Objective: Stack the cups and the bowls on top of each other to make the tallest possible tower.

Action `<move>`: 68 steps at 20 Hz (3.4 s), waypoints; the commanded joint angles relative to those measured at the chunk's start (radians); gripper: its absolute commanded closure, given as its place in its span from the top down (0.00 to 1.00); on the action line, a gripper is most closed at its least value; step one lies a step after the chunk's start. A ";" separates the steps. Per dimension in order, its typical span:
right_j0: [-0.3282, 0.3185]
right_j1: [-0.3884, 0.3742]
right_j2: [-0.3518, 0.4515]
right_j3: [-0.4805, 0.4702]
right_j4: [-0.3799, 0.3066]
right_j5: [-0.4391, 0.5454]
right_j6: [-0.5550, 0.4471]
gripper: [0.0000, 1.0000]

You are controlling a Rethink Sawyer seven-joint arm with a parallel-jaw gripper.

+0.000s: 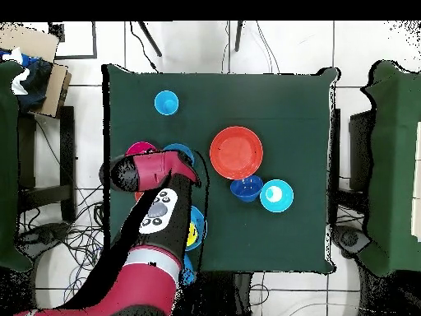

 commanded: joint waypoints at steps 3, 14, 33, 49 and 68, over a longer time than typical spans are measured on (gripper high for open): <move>-0.033 0.010 0.064 0.001 0.019 -0.052 0.091 1.00; -0.130 -0.073 0.100 0.111 -0.040 -0.095 -0.009 1.00; -0.118 -0.031 0.092 0.087 -0.056 -0.123 0.007 1.00; -0.096 0.003 0.076 0.065 -0.050 -0.131 0.024 1.00; 0.011 0.174 -0.005 -0.043 -0.015 -0.202 0.068 1.00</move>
